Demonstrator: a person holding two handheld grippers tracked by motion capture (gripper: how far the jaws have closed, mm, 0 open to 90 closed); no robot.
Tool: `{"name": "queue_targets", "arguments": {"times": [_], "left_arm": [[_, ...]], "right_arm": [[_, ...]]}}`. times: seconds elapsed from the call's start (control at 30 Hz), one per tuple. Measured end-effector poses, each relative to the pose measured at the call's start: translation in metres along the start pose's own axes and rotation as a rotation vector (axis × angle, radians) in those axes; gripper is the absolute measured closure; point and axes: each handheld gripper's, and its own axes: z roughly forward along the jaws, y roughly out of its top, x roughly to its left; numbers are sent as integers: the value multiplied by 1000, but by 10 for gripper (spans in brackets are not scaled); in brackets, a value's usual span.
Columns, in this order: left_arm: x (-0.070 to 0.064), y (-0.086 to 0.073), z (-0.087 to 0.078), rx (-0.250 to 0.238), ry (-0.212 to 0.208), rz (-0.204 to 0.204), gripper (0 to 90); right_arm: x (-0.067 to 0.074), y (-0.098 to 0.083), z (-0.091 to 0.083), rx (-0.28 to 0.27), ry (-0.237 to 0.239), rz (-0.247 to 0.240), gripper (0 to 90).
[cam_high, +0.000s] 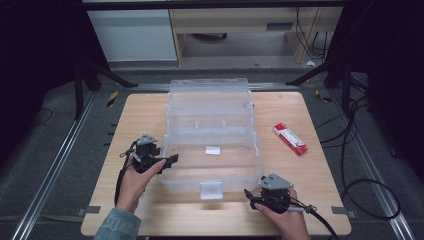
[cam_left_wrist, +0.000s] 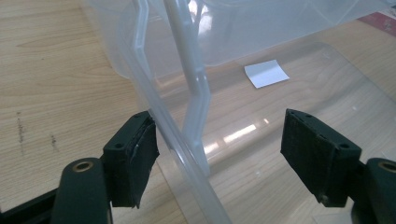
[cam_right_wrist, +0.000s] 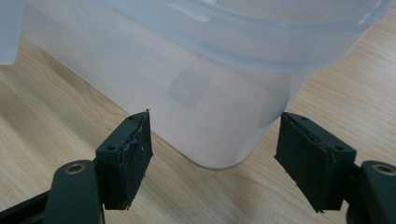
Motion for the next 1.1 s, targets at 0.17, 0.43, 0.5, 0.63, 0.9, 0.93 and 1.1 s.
{"name": "queue_targets", "arguments": {"times": [0.17, 0.43, 0.5, 0.63, 0.9, 0.93, 1.1], "left_arm": [[-7, 3, 6, 5, 2, 8, 274], [-17, 9, 15, 7, 29, 15, 290], [-18, 9, 16, 6, 27, 13, 292], [-21, 11, 19, 3, 26, 13, 296], [-28, 14, 24, 9, 27, 22, 297], [-29, 14, 25, 9, 32, 24, 295], [-31, 14, 26, 12, 48, 33, 295]], "right_arm": [[-3, 0, -1, 3, -35, 8, 299], [-11, -3, -6, 11, -51, 20, 301], [-13, -4, -7, 10, -52, 22, 304], [-16, -6, -9, 10, -58, 33, 304], [-20, -9, -13, 13, -66, 46, 301], [-21, -9, -13, 14, -67, 46, 301], [-21, -9, -13, 14, -70, 43, 300]]}}
